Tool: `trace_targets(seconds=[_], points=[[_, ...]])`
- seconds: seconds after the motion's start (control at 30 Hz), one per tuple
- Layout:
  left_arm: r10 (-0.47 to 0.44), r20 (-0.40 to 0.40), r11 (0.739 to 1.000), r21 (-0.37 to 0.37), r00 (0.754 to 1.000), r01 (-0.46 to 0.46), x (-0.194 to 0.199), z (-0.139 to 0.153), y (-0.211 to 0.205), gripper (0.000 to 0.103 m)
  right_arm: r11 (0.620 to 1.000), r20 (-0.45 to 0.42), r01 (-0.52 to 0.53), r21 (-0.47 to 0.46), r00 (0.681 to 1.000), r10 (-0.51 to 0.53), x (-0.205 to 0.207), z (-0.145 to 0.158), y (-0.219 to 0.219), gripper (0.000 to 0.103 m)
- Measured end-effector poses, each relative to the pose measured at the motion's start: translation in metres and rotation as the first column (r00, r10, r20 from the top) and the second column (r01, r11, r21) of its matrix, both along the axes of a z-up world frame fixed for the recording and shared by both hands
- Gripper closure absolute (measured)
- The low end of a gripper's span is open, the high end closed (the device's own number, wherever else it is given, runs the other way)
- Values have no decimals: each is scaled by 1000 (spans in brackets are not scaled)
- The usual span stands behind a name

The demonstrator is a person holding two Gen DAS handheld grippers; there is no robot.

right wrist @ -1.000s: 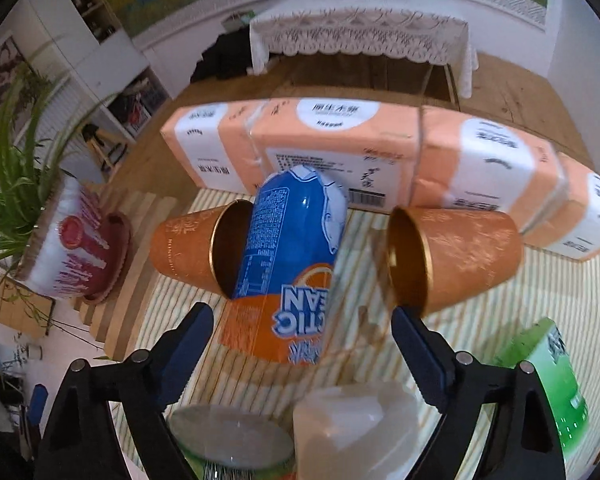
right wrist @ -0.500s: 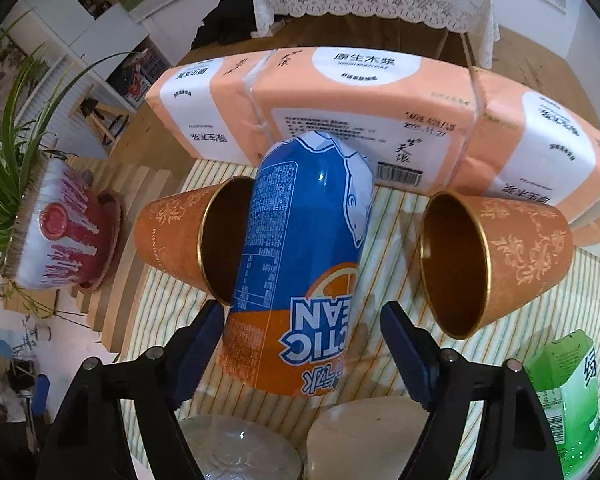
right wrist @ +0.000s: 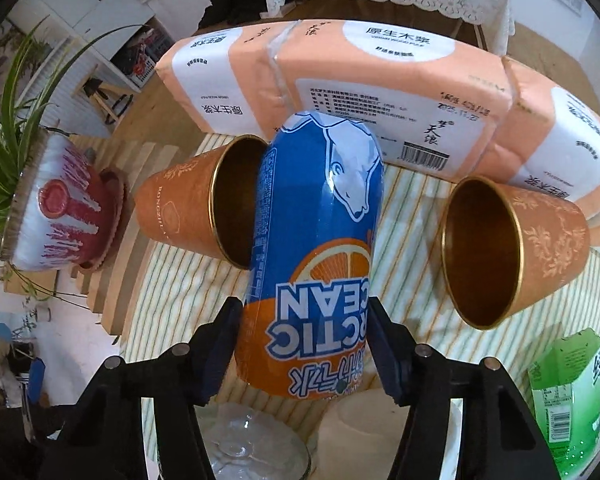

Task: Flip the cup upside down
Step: 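Lift the blue-orange can off the table with the right tool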

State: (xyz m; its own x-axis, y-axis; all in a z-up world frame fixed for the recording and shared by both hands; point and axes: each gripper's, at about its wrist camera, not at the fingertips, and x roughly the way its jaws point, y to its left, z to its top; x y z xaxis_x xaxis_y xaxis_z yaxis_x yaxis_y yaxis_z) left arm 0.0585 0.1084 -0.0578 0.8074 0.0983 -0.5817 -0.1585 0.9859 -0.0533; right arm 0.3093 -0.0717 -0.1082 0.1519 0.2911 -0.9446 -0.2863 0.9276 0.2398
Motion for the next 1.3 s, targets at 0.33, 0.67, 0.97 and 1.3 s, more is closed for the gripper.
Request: trace_targets(seconds=[0.33, 0.67, 0.97, 1.3], points=[[-5, 4, 1000, 6, 1000, 5, -2, 3, -5, 0, 999, 44, 25, 47, 999, -27, -10, 10, -19, 50], [-9, 9, 1000, 17, 1000, 9, -4, 9, -11, 0, 996, 118, 23, 91, 992, -33, -18, 32, -25, 51], [-7, 32, 1000, 29, 999, 7, -12, 18, -13, 0, 982, 207, 46, 182, 975, -84, -20, 74, -37, 51], [-59, 68, 998, 35, 996, 57, -32, 39, -32, 0, 963, 316, 68, 260, 937, -152, -80, 140, -78, 51]])
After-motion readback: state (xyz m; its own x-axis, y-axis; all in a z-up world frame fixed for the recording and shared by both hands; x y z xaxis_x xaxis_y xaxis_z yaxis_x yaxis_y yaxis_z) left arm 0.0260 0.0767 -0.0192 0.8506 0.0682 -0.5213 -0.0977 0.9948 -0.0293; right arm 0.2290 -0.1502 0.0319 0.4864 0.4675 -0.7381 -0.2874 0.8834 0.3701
